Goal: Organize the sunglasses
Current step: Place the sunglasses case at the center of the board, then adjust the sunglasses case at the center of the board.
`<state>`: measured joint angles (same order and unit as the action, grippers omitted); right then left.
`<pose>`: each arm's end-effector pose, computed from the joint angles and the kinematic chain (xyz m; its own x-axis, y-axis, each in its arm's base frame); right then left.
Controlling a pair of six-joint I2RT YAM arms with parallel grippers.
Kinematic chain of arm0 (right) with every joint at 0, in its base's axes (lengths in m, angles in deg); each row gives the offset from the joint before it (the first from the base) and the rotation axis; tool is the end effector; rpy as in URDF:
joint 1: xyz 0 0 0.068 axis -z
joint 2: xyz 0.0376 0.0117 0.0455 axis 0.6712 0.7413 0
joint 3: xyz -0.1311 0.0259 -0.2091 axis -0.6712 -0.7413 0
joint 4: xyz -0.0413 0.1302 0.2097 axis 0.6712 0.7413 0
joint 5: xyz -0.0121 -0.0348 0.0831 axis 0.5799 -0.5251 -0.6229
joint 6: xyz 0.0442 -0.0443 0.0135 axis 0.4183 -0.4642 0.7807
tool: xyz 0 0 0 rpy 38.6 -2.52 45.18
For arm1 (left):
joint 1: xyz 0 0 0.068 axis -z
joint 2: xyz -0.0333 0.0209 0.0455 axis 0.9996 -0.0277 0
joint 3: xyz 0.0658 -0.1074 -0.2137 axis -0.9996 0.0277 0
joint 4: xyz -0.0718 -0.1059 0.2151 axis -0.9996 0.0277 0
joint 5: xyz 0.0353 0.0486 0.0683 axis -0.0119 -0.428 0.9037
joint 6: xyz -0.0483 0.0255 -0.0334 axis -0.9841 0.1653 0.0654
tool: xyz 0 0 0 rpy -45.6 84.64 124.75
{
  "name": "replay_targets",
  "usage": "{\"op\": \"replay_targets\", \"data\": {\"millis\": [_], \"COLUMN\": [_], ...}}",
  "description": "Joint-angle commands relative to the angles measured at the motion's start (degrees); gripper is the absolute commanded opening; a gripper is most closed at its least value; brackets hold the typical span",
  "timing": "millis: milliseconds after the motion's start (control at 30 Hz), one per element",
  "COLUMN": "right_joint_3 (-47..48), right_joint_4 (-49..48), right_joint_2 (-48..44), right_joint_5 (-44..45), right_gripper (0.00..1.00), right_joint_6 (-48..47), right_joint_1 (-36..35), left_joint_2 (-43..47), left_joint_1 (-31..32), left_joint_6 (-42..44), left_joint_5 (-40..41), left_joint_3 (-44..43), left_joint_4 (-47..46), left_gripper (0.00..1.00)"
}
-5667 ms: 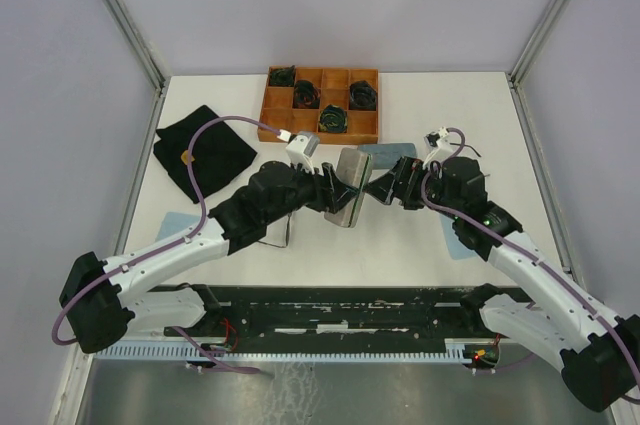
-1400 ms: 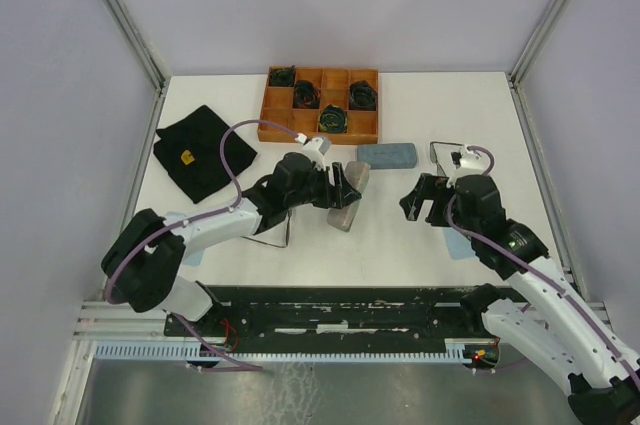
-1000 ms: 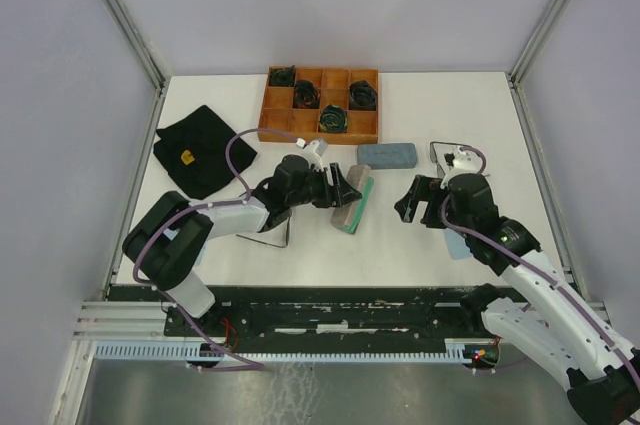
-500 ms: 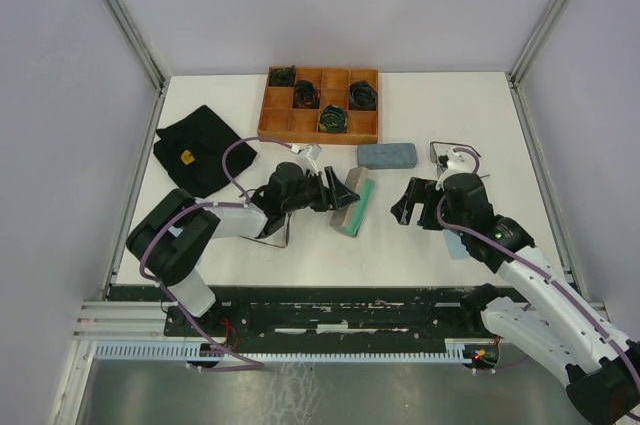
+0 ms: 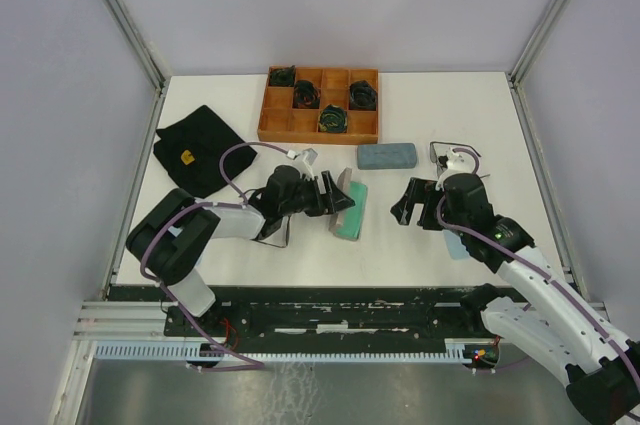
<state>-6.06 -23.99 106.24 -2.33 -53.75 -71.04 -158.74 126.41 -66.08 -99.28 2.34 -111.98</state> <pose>0.1660 0.0903 0.2375 -0.6989 0.2814 -0.6575 -0.0724 0.8868 0.4565 0.2455 -0.2112 0.1336 -0.7953 -0.2292 -0.5612 0.3500 0.5823 -0.7338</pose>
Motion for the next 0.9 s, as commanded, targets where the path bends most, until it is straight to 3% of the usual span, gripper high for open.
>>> {"op": "replay_targets", "data": {"millis": [0, 233, 400, 667, 867], "right_joint_3": [0.3, 0.9, 3.1, 11.6, 24.0], "right_joint_4": [-1.3, -0.7, -1.4, -5.8, -3.9], "right_joint_2": [-1.0, -0.3, 4.4, 20.4, 37.3], "right_joint_5": [0.5, 1.5, 0.8, -5.2, -14.2], "right_gripper": [0.99, 0.99, 0.99, 0.99, 0.91], "right_joint_6": [-0.7, -3.4, -9.9, -22.9, -33.1], "right_joint_1": [-0.2, -0.2, -0.2, -0.2, -0.1], "left_joint_2": [0.5, 2.9, 8.0, 20.8, 34.1], "left_joint_1": [-0.4, -1.0, -1.4, -1.6, -1.6], "left_joint_6": [1.9, 3.9, 7.2, 11.9, 15.0], "left_joint_5": [0.0, 1.6, 5.3, 14.5, 20.5], "left_joint_3": [0.1, 0.1, -1.8, -5.6, -7.6], "left_joint_4": [-0.1, 3.8, 12.0, 27.7, 39.0], "left_gripper": [0.84, 0.92, 1.00, 1.00, 0.95]}}
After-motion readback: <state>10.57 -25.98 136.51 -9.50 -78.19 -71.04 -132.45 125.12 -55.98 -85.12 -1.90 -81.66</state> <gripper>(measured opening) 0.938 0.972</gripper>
